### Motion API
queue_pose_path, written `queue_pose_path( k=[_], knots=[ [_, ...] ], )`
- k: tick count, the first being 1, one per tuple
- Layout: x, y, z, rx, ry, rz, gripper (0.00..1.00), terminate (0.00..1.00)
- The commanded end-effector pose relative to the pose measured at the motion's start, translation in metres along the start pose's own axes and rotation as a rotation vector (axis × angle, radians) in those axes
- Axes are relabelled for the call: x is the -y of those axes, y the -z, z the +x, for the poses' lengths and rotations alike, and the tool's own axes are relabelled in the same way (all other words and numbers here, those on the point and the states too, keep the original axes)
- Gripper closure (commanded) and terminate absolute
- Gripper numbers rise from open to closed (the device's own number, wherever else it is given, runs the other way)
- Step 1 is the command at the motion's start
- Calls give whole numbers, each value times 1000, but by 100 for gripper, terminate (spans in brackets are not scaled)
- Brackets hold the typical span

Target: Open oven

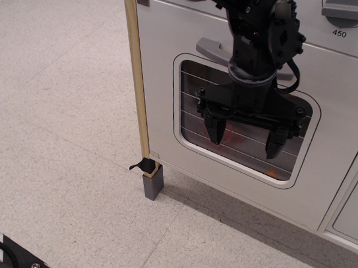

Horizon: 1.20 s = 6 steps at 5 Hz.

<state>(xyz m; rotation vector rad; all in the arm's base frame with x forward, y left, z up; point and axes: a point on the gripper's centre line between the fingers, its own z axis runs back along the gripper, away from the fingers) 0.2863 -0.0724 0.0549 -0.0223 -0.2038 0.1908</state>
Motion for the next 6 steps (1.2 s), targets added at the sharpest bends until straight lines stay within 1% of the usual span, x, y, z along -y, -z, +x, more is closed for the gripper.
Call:
queue_pose_path(
  k=[1,2,3,4,5,6],
  knots=[
    [0,0,0,0,0,0,0,0],
    [-18,-10,20,36,-259,-31,0,0],
    [-40,-31,42,79,-515,-55,0,0],
    [-66,-44,56,131,-774,-101,0,0],
    [-78,-55,60,157,-980,-153,0,0],
    [-70,-46,67,177,-1096,-148,0,0]
  ],
)
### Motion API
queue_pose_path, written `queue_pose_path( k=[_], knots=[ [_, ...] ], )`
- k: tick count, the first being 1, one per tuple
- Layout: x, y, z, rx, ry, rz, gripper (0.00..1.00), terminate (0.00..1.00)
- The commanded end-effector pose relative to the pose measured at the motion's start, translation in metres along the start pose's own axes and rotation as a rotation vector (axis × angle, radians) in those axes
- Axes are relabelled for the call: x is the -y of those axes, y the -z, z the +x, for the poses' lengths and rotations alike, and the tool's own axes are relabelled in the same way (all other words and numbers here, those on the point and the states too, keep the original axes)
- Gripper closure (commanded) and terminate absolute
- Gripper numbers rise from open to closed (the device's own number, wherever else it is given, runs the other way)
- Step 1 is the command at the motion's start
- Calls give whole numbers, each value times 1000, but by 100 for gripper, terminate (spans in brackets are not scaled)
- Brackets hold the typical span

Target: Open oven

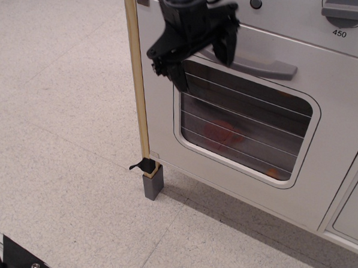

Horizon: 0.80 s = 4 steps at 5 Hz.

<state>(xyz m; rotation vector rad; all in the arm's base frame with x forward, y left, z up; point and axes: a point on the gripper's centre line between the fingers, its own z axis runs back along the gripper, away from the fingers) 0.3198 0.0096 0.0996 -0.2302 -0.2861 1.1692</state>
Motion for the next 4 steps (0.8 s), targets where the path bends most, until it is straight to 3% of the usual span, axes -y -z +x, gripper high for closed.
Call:
queue_pose_path(
  k=[1,2,4],
  knots=[
    [14,3,-2,74,-240,-93,0,0],
    [22,13,-3,49,-320,-113,0,0],
    [31,31,-4,17,-374,-94,0,0]
  ],
)
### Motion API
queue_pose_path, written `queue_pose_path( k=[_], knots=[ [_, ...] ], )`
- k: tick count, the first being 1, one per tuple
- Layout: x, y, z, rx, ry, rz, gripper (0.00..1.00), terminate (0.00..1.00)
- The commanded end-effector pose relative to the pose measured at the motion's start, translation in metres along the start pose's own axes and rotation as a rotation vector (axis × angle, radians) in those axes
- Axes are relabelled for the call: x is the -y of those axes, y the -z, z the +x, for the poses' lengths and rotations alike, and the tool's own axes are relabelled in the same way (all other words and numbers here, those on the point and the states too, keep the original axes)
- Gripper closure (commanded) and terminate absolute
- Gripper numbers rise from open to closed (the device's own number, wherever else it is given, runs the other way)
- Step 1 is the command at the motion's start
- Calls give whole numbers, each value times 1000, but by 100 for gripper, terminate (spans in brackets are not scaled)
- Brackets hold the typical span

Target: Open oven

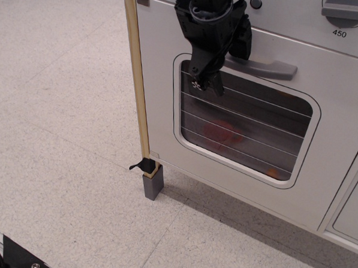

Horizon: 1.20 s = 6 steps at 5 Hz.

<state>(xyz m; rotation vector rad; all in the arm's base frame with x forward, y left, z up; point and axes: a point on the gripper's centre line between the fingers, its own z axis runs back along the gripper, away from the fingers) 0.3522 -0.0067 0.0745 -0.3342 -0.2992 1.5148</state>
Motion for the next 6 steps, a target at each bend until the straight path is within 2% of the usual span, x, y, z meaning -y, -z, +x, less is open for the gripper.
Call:
queue_pose_path(
  k=[1,4,6],
  knots=[
    [7,1,3,-15,-37,-12,0,0],
    [-25,1,22,5,54,9,0,0],
    [-53,-7,43,-10,158,16,0,0]
  ],
)
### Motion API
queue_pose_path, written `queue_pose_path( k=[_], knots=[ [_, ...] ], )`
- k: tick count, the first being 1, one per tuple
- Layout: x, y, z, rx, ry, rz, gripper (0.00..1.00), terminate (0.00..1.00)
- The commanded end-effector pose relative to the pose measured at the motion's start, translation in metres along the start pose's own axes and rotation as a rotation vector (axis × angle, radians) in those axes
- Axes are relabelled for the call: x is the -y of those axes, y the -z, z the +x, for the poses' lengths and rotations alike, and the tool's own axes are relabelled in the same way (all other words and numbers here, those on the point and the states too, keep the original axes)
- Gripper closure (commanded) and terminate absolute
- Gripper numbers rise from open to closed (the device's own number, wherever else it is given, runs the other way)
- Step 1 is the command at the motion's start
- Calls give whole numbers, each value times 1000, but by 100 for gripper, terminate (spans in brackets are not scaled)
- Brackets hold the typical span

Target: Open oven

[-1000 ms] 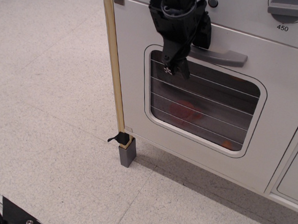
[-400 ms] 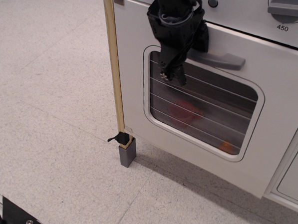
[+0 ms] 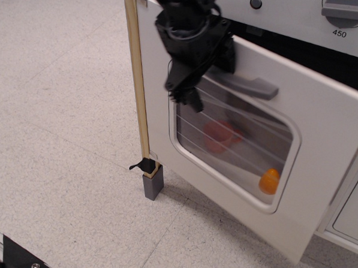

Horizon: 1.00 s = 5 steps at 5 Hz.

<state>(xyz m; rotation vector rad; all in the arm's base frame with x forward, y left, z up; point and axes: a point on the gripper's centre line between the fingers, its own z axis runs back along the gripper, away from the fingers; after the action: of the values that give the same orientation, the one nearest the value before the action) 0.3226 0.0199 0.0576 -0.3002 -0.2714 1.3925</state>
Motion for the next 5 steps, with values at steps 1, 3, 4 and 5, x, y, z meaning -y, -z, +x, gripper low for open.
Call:
queue_pose_path(
  k=[1,3,4,5],
  knots=[
    [-28,-11,21,23,97,-47,0,0],
    [6,-43,-4,14,269,-112,0,0],
    [21,-59,-16,-7,295,-128,0,0],
    [37,-70,-27,-53,245,-124,0,0]
  ],
)
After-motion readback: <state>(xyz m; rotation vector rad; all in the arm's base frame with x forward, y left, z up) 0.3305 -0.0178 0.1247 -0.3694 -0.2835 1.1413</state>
